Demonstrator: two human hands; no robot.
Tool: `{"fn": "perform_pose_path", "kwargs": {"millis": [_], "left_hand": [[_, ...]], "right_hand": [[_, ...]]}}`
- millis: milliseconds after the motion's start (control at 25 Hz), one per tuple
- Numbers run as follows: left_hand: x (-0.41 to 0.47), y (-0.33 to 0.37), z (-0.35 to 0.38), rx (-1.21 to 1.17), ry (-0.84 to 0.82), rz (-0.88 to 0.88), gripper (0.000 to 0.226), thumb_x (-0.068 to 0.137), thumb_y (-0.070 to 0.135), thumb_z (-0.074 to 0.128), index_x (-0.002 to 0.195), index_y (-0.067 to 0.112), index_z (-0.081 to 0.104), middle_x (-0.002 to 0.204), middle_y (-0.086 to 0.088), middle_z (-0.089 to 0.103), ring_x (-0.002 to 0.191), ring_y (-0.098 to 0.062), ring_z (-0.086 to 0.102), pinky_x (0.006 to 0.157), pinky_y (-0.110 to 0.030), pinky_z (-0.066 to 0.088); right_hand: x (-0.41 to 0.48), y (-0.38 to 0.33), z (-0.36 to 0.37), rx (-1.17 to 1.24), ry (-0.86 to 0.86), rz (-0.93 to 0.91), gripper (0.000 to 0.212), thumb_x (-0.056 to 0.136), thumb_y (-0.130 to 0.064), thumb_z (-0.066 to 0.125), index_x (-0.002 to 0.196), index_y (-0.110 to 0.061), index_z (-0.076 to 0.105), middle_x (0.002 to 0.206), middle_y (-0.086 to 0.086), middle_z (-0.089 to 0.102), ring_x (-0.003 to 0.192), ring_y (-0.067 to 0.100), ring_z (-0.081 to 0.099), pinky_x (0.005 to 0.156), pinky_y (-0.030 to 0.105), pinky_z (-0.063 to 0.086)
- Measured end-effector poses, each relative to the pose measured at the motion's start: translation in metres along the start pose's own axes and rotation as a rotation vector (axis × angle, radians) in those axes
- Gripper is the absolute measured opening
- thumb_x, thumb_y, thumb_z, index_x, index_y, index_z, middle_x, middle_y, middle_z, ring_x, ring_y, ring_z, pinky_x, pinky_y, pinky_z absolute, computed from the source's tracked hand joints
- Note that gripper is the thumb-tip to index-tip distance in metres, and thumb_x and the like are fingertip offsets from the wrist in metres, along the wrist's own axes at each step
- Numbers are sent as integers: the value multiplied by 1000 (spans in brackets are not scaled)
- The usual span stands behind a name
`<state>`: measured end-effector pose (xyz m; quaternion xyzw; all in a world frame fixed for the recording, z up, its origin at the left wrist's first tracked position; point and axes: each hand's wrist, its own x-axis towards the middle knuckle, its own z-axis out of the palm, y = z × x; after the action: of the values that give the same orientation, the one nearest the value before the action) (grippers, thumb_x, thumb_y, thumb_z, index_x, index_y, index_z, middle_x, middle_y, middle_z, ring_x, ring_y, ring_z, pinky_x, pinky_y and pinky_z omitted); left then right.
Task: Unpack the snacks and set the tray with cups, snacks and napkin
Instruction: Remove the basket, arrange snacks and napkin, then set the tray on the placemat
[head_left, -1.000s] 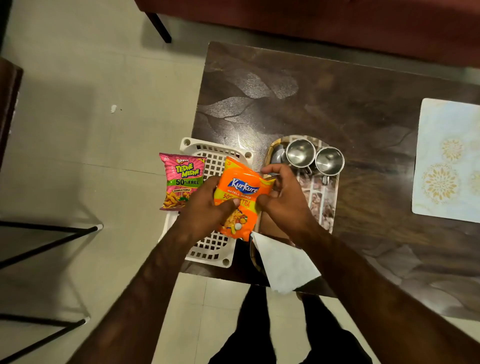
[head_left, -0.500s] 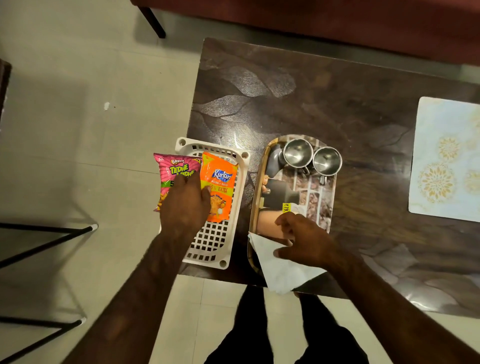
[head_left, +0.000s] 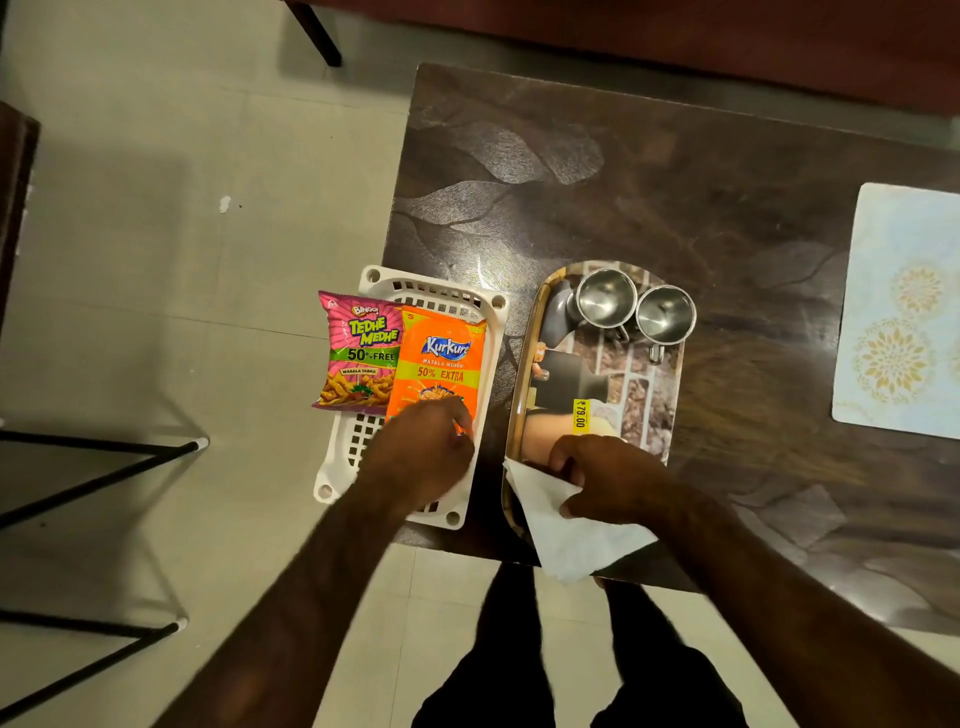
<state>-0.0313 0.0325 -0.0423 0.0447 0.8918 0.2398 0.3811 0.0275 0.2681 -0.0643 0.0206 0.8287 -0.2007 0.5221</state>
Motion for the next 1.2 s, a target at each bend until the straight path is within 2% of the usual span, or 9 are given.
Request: {"fn": "perform_pose_path", "kwargs": {"millis": [200,360,480,600,720,800,1000,1120,1200], "left_hand": [[-12,-2,38,-225,-99,135,53,81,29,77,128,24,53,108,8,56,91,-5,57,71,-12,42],[-14,-1,32,-600,-200,-36,80,73,31,86,139,31,41,120,8,61,102,-7,65,74,-23,57],[-24,-17,23,-786,-285,-115,59,75,22,85,126,28,56,113,4,75,103,-15,72,79,-38,62],[-36,-39,11,-848,-333,-177,36,86,11,75,119,23,67,110,4,77,102,-18,74,74,-36,62],[-49,-69,-4,-874,-229,-262,36,88,7,72,121,19,65,110,-1,77,101,-22,74,72,-40,63],[-57,-89,-13,-859,-136,-306,33,89,7,71,119,18,65,107,-4,78,97,-27,75,72,-43,63],[-57,-109,-13,-738,77,-524,29,91,11,68,119,9,61,112,-15,71,89,-35,73,73,-49,63],[-54,-105,-14,-322,96,-518,28,92,35,66,108,14,57,97,-8,71,64,-28,74,64,-42,62],[-52,-99,-17,33,58,-535,40,90,55,58,98,16,54,89,-5,72,65,-27,73,73,-42,60]], "right_hand": [[-2,2,7,73,-4,-63,26,89,-26,78,114,-21,75,119,0,70,115,22,66,97,32,54],[-8,-8,-2,387,45,-188,20,88,-13,82,105,-8,76,99,13,74,90,24,66,88,40,57],[-9,-24,-9,694,59,-237,24,87,-3,84,108,2,73,100,30,72,83,23,65,80,40,56],[-7,-39,-11,789,-2,-234,29,89,-7,83,116,-5,72,86,5,78,78,11,72,72,23,59],[-5,-40,-11,792,10,-213,35,91,-6,81,124,-7,70,107,12,82,95,19,78,84,31,62],[-7,-34,-12,787,34,-211,34,93,-3,77,126,-6,69,109,14,81,103,28,79,95,42,61],[-14,-21,-9,770,61,-194,30,94,4,71,123,-3,70,109,21,76,94,17,71,98,49,60],[-14,-18,-7,760,89,-181,27,95,3,71,121,-4,71,113,26,74,93,21,69,94,49,61],[-14,-17,-5,763,112,-179,25,95,3,69,120,-3,71,107,25,74,89,23,70,89,44,62]]}}
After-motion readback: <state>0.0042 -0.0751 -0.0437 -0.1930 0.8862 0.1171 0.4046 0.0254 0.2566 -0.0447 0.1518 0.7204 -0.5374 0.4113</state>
